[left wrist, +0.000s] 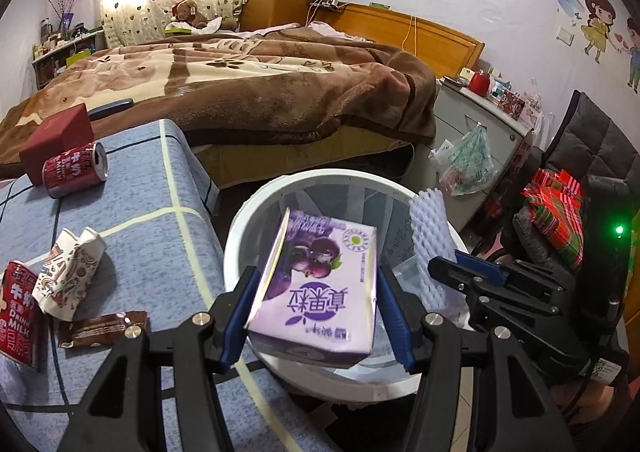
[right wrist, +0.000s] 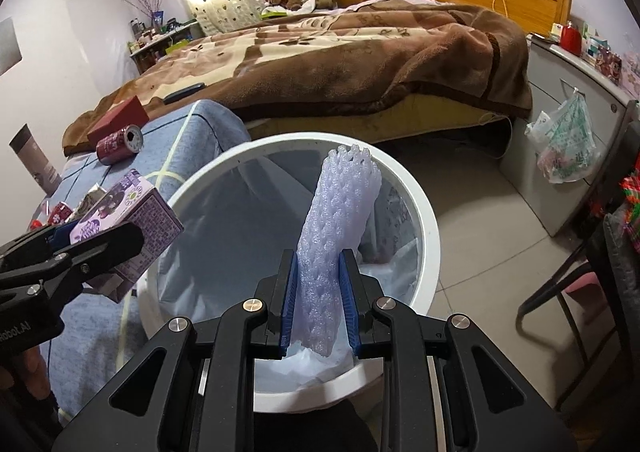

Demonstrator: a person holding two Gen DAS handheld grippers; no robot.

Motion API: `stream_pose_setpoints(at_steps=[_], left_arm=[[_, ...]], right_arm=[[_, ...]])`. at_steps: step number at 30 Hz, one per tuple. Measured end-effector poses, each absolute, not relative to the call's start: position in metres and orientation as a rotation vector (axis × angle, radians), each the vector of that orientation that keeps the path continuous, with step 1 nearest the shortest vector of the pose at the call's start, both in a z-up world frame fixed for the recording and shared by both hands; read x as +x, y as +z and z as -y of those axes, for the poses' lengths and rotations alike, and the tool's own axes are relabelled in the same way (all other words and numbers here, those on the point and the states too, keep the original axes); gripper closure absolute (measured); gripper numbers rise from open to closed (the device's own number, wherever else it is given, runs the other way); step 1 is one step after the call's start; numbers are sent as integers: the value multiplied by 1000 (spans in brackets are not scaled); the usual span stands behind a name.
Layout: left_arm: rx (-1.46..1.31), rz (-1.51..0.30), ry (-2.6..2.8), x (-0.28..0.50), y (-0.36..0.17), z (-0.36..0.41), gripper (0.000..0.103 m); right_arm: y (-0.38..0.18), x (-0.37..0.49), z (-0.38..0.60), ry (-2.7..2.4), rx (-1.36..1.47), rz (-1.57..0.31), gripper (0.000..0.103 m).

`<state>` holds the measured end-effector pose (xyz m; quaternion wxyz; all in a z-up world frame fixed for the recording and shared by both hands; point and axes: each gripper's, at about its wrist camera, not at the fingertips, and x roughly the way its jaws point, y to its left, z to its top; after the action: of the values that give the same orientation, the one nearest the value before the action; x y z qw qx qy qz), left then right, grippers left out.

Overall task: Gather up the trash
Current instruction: 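Carry both items over the white wastebasket and open both grippers to drop them, then move both tools back over the table toward the remaining trash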

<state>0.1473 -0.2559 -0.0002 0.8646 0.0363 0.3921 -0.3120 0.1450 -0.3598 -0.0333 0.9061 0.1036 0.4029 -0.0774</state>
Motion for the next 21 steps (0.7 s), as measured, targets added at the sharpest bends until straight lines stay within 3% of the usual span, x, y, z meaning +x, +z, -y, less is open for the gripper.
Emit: stream_pose_setpoints(at_steps=[4, 7, 14, 21], left_arm=[[73, -829, -657, 149, -1, 259, 42], [61, -837, -664, 149, -2, 257, 35], [45, -836, -647, 147, 1, 252, 30], [39, -819, -614, 139, 8, 234, 28]], right_arm=[[-38, 146, 364, -168, 222, -844, 80], [-39, 145, 365, -173, 208, -844, 79], [-38, 141, 364, -164, 216, -836, 70], [-32, 136, 358, -167, 227, -803, 65]])
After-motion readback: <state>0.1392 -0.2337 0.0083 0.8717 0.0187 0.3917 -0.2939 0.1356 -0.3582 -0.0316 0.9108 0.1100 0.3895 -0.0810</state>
